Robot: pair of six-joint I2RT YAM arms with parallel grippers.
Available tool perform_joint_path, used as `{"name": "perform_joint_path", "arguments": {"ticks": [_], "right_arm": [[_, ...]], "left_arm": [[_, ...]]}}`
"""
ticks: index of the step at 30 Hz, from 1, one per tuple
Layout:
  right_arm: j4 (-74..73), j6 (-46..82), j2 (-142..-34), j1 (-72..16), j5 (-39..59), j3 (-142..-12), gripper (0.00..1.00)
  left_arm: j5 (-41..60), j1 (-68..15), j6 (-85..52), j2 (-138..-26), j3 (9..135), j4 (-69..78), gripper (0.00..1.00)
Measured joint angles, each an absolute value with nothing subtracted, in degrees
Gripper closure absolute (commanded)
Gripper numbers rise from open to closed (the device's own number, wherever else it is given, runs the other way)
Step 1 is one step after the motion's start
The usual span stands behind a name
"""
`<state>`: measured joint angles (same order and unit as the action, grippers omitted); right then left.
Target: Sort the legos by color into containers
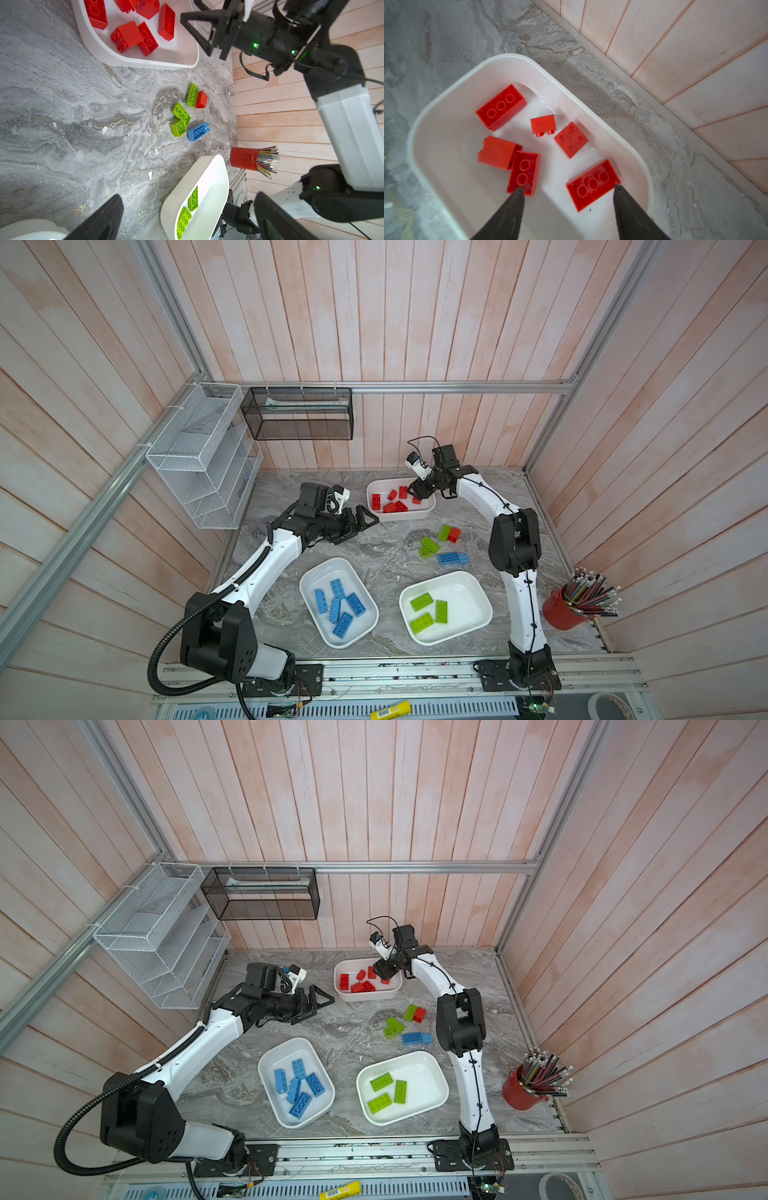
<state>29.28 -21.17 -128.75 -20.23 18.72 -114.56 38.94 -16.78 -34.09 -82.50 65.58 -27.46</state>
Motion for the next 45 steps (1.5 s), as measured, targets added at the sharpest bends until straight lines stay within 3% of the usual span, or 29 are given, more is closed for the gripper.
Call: {"name": "perform_joint_path", "arguments": {"ticks": [9, 16, 23, 45], "right_arm": [[26.92, -3.29, -97.06, -25.36, 16.56, -81.82, 0.32], [27.83, 9.85, -86.06, -31.16, 14.96, -64.34, 0.32], [29.19, 14.66, -85.1, -33.32, 13.52, -55.31, 0.33], [23.38, 13.32, -102.26, -33.23, 2.74, -61.08, 0.4]], "left_arm": [[38.79, -16.49, -34.04, -82.5, 65.58, -27.73, 0.0], [38.81, -16.38, -33.61, -82.5, 65.58, -27.9, 0.0], [38.81, -16.16, -33.12, -82.5, 65.56, -27.92, 0.0], [38.79, -15.75, -32.1, -82.5, 64.47, -28.53, 0.0]]}}
